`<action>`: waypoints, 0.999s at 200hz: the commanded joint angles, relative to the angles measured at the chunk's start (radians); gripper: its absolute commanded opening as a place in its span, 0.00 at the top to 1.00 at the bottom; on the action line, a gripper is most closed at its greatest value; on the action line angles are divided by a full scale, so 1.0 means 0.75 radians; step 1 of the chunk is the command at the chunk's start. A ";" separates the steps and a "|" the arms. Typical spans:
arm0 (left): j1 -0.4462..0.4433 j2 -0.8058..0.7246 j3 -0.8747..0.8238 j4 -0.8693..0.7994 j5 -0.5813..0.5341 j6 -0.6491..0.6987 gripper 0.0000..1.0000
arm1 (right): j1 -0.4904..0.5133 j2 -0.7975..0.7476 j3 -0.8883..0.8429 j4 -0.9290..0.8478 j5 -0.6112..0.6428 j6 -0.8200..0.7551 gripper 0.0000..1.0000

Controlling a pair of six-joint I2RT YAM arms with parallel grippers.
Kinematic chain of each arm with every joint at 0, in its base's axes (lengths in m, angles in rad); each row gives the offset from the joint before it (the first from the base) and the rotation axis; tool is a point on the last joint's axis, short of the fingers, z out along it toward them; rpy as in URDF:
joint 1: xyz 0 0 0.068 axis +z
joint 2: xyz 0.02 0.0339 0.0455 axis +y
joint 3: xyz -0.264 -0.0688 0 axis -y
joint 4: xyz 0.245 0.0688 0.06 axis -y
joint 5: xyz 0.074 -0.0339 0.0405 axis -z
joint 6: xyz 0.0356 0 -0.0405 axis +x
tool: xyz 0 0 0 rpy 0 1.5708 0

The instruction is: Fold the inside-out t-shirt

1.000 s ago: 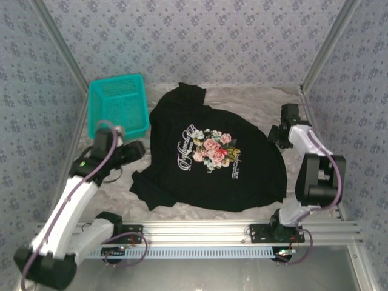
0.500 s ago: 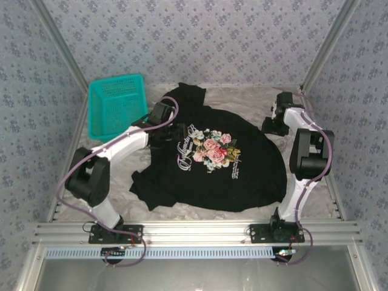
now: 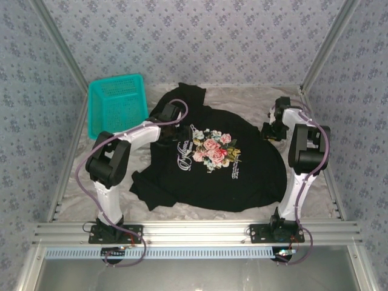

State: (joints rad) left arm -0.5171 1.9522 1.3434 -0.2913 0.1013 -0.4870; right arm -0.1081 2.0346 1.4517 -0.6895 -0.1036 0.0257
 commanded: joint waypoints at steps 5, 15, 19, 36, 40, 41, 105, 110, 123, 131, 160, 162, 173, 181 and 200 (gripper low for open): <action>0.025 0.023 0.000 0.018 0.012 0.017 0.31 | -0.003 0.015 0.020 -0.013 -0.053 -0.023 0.63; 0.030 0.029 -0.018 0.022 0.012 0.011 0.31 | 0.004 0.034 0.025 -0.025 -0.029 -0.018 0.67; 0.032 0.029 -0.030 0.025 0.013 0.008 0.31 | 0.006 0.039 0.027 -0.032 -0.014 -0.018 0.71; 0.038 0.025 -0.088 0.045 0.009 0.000 0.31 | 0.001 0.043 0.015 -0.032 0.057 -0.009 0.85; 0.041 0.025 -0.105 0.050 0.004 -0.003 0.31 | -0.004 0.041 0.014 -0.032 0.071 -0.004 0.88; 0.041 0.024 -0.105 0.050 0.003 -0.005 0.31 | -0.007 0.041 0.013 -0.032 0.074 -0.002 0.89; 0.110 -0.012 -0.363 0.092 -0.037 -0.084 0.39 | -0.090 -0.141 -0.024 0.020 0.261 0.111 1.00; 0.111 -0.020 -0.380 0.093 -0.045 -0.085 0.39 | -0.091 -0.156 -0.031 0.024 0.270 0.116 1.00; 0.118 -0.041 -0.421 0.093 -0.061 -0.085 0.39 | -0.093 -0.188 -0.050 0.029 0.280 0.127 1.00; 0.129 -0.052 -0.449 0.094 -0.074 -0.087 0.39 | -0.094 -0.207 -0.070 0.038 0.292 0.131 1.00; 0.192 -0.107 -0.577 0.120 -0.087 -0.101 0.42 | -0.123 -0.218 -0.098 0.035 0.298 0.146 1.00; 0.195 -0.111 -0.585 0.123 -0.089 -0.101 0.42 | -0.122 -0.217 -0.099 0.033 0.300 0.146 1.00; 0.203 -0.136 -0.625 0.128 -0.098 -0.093 0.42 | -0.122 -0.224 -0.113 0.039 0.317 0.152 1.00; 0.206 -0.146 -0.645 0.117 -0.112 -0.087 0.42 | -0.120 -0.230 -0.120 0.039 0.308 0.157 1.00; 0.218 -0.167 -0.699 0.120 -0.119 -0.079 0.42 | -0.117 -0.258 -0.156 0.044 0.329 0.160 1.00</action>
State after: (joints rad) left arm -0.3805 1.7844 0.9237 -0.0002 0.0803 -0.5354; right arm -0.1860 1.8847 1.3689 -0.6540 0.0925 0.1230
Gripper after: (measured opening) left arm 0.581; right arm 0.062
